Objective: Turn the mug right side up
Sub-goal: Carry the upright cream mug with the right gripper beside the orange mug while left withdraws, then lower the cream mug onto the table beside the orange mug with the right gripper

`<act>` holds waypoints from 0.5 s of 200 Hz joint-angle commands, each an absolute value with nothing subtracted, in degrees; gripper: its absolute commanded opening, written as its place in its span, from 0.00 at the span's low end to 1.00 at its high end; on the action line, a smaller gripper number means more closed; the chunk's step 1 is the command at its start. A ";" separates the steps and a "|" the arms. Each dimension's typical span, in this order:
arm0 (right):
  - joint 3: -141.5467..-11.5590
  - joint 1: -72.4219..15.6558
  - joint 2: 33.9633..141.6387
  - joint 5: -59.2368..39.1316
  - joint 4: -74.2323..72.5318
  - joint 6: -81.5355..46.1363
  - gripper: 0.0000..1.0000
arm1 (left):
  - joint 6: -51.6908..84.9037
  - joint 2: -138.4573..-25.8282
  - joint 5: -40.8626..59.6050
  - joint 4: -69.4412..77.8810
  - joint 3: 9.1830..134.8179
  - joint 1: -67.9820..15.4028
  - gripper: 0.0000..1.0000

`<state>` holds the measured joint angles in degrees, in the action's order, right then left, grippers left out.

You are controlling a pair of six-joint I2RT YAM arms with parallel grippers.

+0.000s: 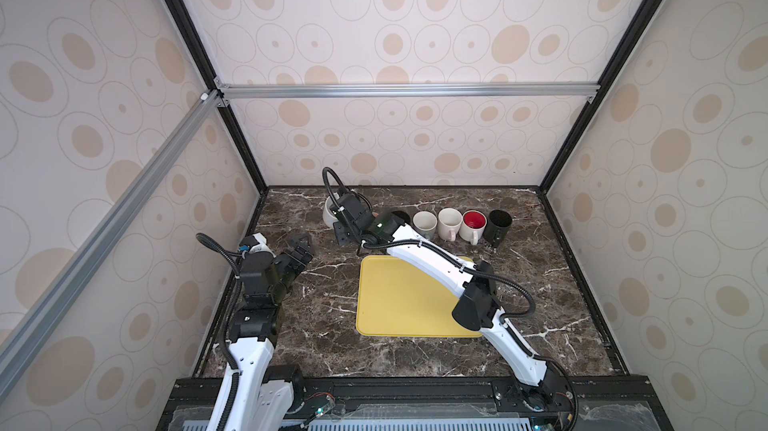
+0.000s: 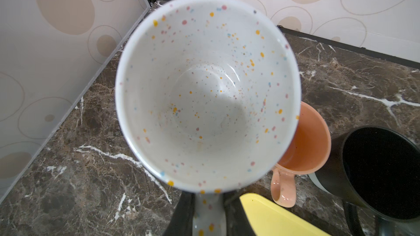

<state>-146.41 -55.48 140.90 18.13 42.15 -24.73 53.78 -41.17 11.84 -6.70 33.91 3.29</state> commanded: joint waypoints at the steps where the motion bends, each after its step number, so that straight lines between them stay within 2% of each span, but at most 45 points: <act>1: -151.71 -55.72 142.64 20.39 38.86 -24.43 0.00 | 54.14 -41.62 13.82 -3.88 33.30 3.83 1.00; 100: -151.78 -55.72 146.22 22.04 38.27 -24.17 0.00 | 52.87 -42.09 15.24 -2.64 31.79 3.95 1.00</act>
